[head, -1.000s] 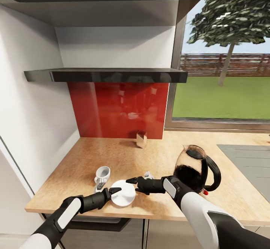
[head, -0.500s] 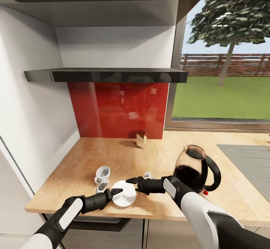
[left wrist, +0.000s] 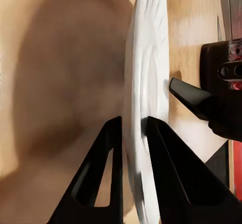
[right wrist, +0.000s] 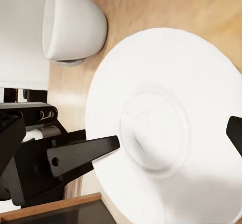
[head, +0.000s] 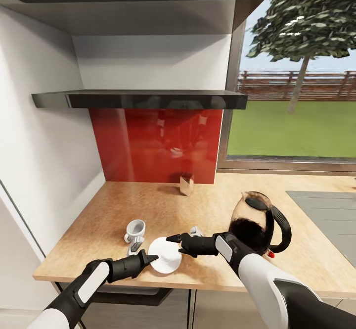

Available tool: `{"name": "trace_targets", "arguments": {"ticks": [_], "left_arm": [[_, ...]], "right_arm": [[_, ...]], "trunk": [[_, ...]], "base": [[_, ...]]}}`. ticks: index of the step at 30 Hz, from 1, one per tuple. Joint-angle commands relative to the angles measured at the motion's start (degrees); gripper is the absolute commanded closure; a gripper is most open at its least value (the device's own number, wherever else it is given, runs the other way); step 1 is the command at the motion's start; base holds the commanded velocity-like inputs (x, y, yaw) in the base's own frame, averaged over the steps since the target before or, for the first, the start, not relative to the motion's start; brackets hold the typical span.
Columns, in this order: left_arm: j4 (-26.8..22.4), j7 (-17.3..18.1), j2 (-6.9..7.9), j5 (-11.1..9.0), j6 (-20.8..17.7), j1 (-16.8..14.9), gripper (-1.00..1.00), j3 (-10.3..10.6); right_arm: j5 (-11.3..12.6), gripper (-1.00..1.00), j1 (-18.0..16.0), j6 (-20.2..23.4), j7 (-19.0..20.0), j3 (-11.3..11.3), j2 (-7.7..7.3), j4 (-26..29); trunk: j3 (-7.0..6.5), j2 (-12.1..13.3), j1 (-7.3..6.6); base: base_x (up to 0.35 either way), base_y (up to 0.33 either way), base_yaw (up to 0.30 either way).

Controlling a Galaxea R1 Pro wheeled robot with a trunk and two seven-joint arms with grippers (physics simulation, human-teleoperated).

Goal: Set up a coffee station on the kitchen countertop: keep the coffee maker on the countertop, move the bottle of coffee from the kitchen shelf to the counter next to the coffee maker, place a paper coffee filter on top of the coffee maker, put the saucer next to the coffee maker with the coffee cup on the saucer, and place the electric kettle next to the coffee maker.

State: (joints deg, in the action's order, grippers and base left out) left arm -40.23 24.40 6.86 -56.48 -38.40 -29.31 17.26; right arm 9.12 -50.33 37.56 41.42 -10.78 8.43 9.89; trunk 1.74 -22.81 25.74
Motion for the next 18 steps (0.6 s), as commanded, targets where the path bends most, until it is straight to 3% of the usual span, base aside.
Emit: {"name": "trace_targets", "arguments": {"ticks": [1,8,18], "left_arm": [[3.05,0.03,0.08,1.81,0.44,-0.04,1.00,0.23],[3.00,0.12,0.34,1.45,0.28,-0.04,1.00,-0.02],[2.18,2.03,4.38,0.78,-2.03,-0.30,1.00,-0.38]], "right_arm": [[0.29,-1.00,-0.04,0.41,-0.20,0.03,0.01,0.04],[0.29,-1.00,-0.04,0.41,-0.20,0.04,0.01,0.06],[0.36,-1.00,-0.04,0.41,-0.34,-0.25,0.01,0.92]], "trunk": [[0.15,-0.11,0.05],[0.15,-0.11,0.05],[0.15,-0.11,0.05]], "base": [[0.000,0.000,0.000],[0.000,0.000,0.000],[-0.048,0.000,0.000]]}}
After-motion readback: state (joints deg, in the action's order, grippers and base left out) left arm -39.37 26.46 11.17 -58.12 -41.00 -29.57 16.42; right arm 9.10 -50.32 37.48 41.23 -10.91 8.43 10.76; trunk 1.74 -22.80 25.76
